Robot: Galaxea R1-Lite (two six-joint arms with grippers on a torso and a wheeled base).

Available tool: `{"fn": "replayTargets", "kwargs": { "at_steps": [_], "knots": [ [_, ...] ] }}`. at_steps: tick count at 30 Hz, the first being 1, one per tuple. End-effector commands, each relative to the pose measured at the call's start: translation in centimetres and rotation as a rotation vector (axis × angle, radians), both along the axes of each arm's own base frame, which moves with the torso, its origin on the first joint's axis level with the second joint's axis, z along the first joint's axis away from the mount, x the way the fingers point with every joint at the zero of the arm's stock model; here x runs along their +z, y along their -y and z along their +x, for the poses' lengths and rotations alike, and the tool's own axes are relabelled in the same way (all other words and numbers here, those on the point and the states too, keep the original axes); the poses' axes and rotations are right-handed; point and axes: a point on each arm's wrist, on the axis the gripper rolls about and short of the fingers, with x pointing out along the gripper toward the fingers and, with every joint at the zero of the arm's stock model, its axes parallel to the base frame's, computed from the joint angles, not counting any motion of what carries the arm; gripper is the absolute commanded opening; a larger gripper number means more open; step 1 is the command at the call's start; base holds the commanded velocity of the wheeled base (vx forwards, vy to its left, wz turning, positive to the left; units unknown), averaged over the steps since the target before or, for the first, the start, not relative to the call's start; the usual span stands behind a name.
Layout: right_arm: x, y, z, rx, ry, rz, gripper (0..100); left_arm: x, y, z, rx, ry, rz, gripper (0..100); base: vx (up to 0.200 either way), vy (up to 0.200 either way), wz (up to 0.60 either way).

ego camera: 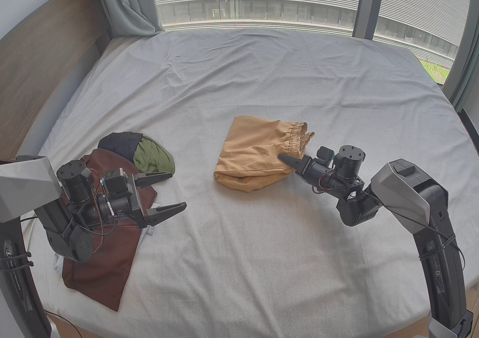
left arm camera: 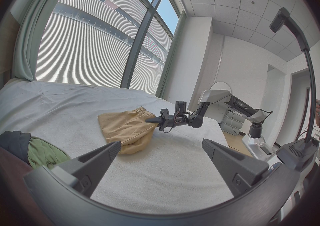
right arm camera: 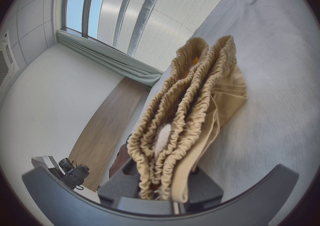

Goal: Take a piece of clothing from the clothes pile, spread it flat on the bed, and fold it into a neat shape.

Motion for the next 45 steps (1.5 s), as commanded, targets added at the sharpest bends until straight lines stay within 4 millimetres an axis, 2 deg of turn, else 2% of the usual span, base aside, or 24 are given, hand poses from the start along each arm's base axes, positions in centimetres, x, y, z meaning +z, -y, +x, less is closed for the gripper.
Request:
{"fn": "replayTargets", "kwargs": {
  "at_steps": [1,6,13,14,18,20,24,30,34,35,37,40,45],
  "knots": [
    [-0.3,0.9,-1.0,-0.014,-0.006,-0.027,0,0.1,0.1,0.0,-0.004,0.003,0.000,100,0.000,0.000,0.00],
    [-1.1,1.4,-1.2,-0.024,-0.029,-0.035,0,0.1,0.1,0.0,-0.004,0.003,0.000,100,0.000,0.000,0.00],
    [-1.2,1.4,-1.2,-0.037,-0.029,-0.035,0,0.2,0.1,0.0,-0.002,0.007,0.000,100,0.000,0.000,0.00],
    [-1.2,1.3,-1.2,-0.037,-0.029,-0.035,100,0.2,0.1,0.0,-0.004,0.007,0.000,100,0.000,0.000,0.00],
    [-1.1,1.5,-1.3,-0.041,-0.020,-0.032,100,0.3,0.1,0.0,-0.002,0.010,-0.001,100,0.000,0.000,0.00],
    [-1.7,1.7,-2.5,-0.039,-0.063,-0.053,100,0.3,0.0,0.0,-0.001,0.012,-0.001,100,0.000,0.000,0.00],
    [-1.2,1.7,-5.3,-0.016,-0.132,-0.079,100,0.4,-0.1,0.1,0.002,0.015,-0.001,100,0.000,0.000,0.00],
    [1.0,0.8,-9.7,0.034,-0.173,-0.097,100,0.4,0.0,0.0,0.001,0.015,-0.001,100,0.000,0.000,0.00],
    [2.4,0.5,-11.7,0.057,-0.178,-0.103,100,0.4,0.0,0.1,-0.001,0.015,-0.001,100,0.000,0.000,0.00],
    [3.6,0.2,-12.9,0.078,-0.164,-0.099,100,0.3,0.0,0.1,0.001,0.012,-0.001,100,0.000,0.000,0.00],
    [4.6,0.1,-13.7,0.096,-0.146,-0.092,100,0.3,0.0,0.1,0.001,0.013,-0.001,100,0.000,0.000,0.00],
    [6.5,-0.2,-14.2,0.121,-0.093,-0.073,100,0.3,0.0,0.1,-0.001,0.013,-0.001,100,0.000,0.000,0.00],
    [7.9,-0.5,-12.8,0.115,-0.024,-0.045,100,0.2,0.1,0.1,-0.002,0.012,-0.001,100,0.000,0.000,0.00]
  ]
}}
